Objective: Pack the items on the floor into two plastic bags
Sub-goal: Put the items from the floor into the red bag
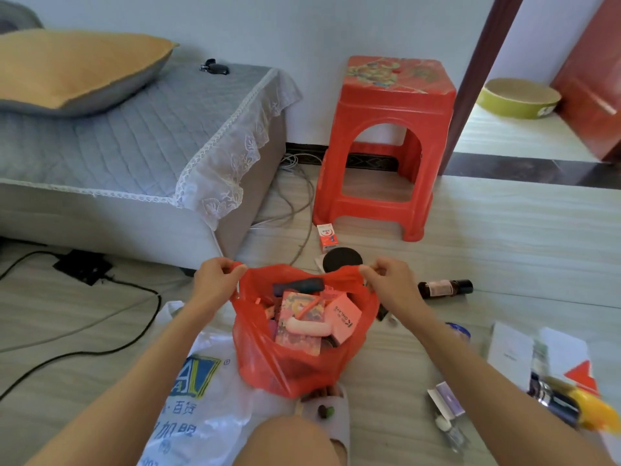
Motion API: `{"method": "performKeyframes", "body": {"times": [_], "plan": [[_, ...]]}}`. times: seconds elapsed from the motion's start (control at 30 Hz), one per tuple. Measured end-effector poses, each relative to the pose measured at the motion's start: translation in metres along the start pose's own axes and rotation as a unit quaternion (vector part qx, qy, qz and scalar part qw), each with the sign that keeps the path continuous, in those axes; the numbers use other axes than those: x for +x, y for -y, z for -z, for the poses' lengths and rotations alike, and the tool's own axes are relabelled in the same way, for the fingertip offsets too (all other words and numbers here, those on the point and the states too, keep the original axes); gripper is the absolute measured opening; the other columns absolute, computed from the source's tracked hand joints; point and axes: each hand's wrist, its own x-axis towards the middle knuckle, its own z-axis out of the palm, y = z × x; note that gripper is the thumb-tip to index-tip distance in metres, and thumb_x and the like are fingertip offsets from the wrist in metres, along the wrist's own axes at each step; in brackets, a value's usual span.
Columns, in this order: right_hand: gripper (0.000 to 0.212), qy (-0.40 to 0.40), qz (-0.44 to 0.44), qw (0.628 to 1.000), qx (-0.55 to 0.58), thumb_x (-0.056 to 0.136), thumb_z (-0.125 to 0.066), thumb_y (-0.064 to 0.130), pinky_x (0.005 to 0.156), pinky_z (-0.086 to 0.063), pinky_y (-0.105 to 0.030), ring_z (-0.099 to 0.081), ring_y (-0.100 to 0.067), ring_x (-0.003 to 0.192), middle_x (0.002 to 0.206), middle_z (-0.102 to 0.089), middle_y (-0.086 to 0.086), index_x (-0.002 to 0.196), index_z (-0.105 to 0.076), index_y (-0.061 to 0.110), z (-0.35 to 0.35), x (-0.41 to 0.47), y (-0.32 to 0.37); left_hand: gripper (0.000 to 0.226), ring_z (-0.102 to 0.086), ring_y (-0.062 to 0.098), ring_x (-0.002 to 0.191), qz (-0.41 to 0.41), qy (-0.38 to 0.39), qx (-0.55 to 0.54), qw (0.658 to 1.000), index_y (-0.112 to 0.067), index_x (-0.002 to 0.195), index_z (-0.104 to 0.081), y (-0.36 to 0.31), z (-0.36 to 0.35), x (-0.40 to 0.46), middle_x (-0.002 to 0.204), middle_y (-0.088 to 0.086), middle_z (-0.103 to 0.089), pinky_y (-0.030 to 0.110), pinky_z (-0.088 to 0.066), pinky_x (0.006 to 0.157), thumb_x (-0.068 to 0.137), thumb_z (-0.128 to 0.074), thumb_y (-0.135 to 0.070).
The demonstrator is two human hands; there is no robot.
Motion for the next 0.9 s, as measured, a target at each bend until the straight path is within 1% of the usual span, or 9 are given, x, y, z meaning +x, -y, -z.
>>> {"method": "performKeyframes", "body": {"times": [0.07, 0.17, 0.27, 0.37, 0.5, 0.6, 0.7, 0.8, 0.9], "plan": [[0.024, -0.023, -0.007, 0.998, 0.056, 0.085, -0.061, 0.014, 0.061, -0.039, -0.027, -0.050, -0.012, 0.060, 0.061, -0.056, -0.002, 0.061, -0.058, 0.012, 0.000, -0.005, 0.001, 0.016, -0.059, 0.028, 0.063, -0.039, -0.024, 0.051, 0.998, 0.000, 0.088, -0.067, -0.003, 0.002, 0.005, 0.068, 0.014, -0.063, 0.036, -0.048, 0.073, 0.086, -0.059, -0.014], [0.020, -0.054, -0.033, 0.990, 0.123, 0.086, -0.059, 0.009, 0.056, -0.041, -0.019, -0.049, -0.012, 0.058, 0.061, -0.056, -0.003, 0.067, -0.060, 0.009, 0.008, -0.014, -0.009, 0.017, -0.053, 0.021, 0.075, -0.077, -0.040, 0.098, 0.991, 0.001, 0.090, -0.065, -0.010, 0.002, 0.007, 0.084, 0.015, -0.066, 0.027, -0.036, 0.071, 0.088, -0.058, -0.014], [0.007, -0.011, -0.059, 0.988, 0.139, 0.087, -0.058, 0.006, 0.055, -0.042, -0.013, -0.054, -0.011, 0.063, 0.067, -0.059, 0.000, 0.081, -0.059, 0.011, 0.016, -0.017, -0.020, 0.018, -0.050, 0.015, 0.078, -0.103, -0.034, 0.125, 0.986, 0.001, 0.092, -0.066, -0.007, -0.008, -0.004, 0.088, 0.011, -0.064, 0.023, -0.032, 0.071, 0.088, -0.058, -0.014], [0.009, 0.014, -0.071, 0.993, 0.096, 0.083, -0.062, 0.008, 0.063, -0.041, -0.023, -0.056, -0.017, 0.073, 0.072, -0.060, -0.002, 0.090, -0.058, 0.013, 0.015, -0.016, -0.031, 0.018, -0.051, 0.017, 0.081, -0.092, -0.028, 0.130, 0.987, 0.000, 0.096, -0.066, 0.000, -0.014, -0.019, 0.092, 0.012, -0.064, 0.023, -0.033, 0.072, 0.087, -0.058, -0.013], [0.012, 0.000, -0.030, 0.996, -0.084, 0.084, -0.061, 0.016, 0.061, -0.035, -0.016, -0.051, -0.013, 0.081, 0.083, -0.059, 0.003, 0.095, -0.063, 0.013, 0.006, -0.013, -0.038, 0.017, -0.060, 0.026, 0.089, -0.038, -0.002, 0.144, 0.989, -0.002, 0.094, -0.067, -0.001, -0.010, -0.023, 0.090, 0.013, -0.066, 0.026, -0.037, 0.073, 0.086, -0.059, -0.015], [0.019, -0.018, -0.006, 0.991, -0.135, 0.084, -0.059, 0.017, 0.076, -0.043, -0.027, -0.060, -0.019, 0.091, 0.097, -0.068, -0.004, 0.100, -0.067, 0.010, -0.003, -0.014, -0.037, 0.017, -0.058, 0.021, 0.073, -0.011, 0.014, 0.134, 0.991, -0.003, 0.096, -0.066, 0.002, -0.007, -0.031, 0.079, 0.007, -0.064, 0.027, -0.042, 0.068, 0.085, -0.060, -0.015], [0.018, -0.020, 0.005, 0.992, -0.121, 0.085, -0.059, 0.017, 0.081, -0.047, -0.031, -0.062, -0.021, 0.095, 0.100, -0.069, -0.006, 0.100, -0.067, 0.011, -0.008, -0.017, -0.030, 0.023, -0.055, 0.012, 0.065, -0.014, 0.024, 0.125, 0.992, -0.007, 0.106, -0.061, 0.005, -0.003, -0.038, 0.072, -0.003, -0.057, 0.022, -0.039, 0.056, 0.085, -0.061, -0.014], [0.021, -0.005, 0.010, 0.991, -0.134, 0.088, -0.057, 0.022, 0.087, -0.049, -0.038, -0.061, -0.021, 0.101, 0.107, -0.067, -0.005, 0.105, -0.065, 0.014, -0.006, -0.021, -0.022, 0.042, -0.058, 0.022, 0.083, -0.035, 0.013, 0.106, 0.994, -0.007, 0.124, -0.049, 0.005, 0.000, -0.047, 0.099, 0.007, -0.060, 0.027, -0.041, 0.071, 0.085, -0.061, -0.018], [0.023, 0.012, 0.031, 0.988, -0.150, 0.088, -0.057, 0.025, 0.087, -0.049, -0.038, -0.060, -0.020, 0.103, 0.109, -0.065, -0.003, 0.108, -0.062, 0.015, 0.001, -0.031, -0.020, 0.052, -0.052, 0.026, 0.107, -0.122, 0.023, 0.124, 0.984, -0.007, 0.133, -0.039, 0.000, -0.002, -0.062, 0.124, 0.013, -0.047, 0.030, -0.038, 0.087, 0.087, -0.060, -0.018]]}}
